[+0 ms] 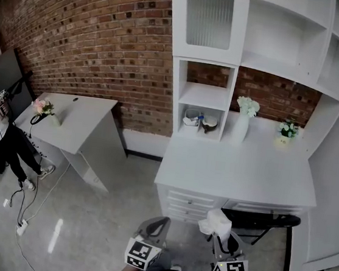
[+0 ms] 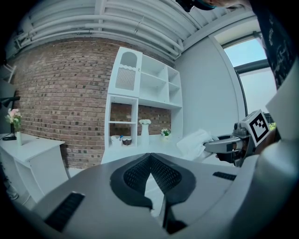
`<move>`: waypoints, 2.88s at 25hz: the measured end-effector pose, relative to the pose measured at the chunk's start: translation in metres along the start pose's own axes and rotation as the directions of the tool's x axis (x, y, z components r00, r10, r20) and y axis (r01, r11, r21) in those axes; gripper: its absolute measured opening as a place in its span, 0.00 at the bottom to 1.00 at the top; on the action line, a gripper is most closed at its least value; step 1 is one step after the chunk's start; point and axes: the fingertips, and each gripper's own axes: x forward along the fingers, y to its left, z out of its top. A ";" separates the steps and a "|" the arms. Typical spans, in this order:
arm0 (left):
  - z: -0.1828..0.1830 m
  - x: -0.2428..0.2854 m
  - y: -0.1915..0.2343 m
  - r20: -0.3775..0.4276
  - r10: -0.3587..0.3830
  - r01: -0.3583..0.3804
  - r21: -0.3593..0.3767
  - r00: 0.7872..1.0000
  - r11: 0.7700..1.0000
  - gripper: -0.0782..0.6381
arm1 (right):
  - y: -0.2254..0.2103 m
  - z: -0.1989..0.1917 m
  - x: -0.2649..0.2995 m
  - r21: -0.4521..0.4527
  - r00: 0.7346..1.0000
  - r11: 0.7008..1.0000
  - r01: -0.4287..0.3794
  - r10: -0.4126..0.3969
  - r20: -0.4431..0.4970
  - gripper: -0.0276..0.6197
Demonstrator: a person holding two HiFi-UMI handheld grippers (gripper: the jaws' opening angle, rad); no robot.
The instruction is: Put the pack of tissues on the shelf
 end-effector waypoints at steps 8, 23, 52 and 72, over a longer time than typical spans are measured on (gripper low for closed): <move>0.003 0.018 0.009 0.009 -0.018 0.017 0.012 1.000 1.000 0.12 | -0.007 -0.002 0.016 0.012 1.000 1.000 0.008 -0.008 -0.002 0.27; 0.016 0.063 0.052 -0.008 -0.045 0.045 0.018 0.999 0.999 0.12 | -0.015 0.007 0.070 0.028 1.000 0.999 0.027 -0.026 -0.016 0.27; 0.060 0.177 0.181 0.028 -0.126 0.126 0.012 0.992 0.992 0.12 | -0.029 0.056 0.230 0.061 0.996 0.994 0.090 -0.091 0.012 0.27; 0.065 0.217 0.227 0.021 -0.126 0.125 0.015 0.992 0.992 0.12 | -0.044 0.095 0.302 0.022 0.995 0.996 0.082 -0.083 0.054 0.27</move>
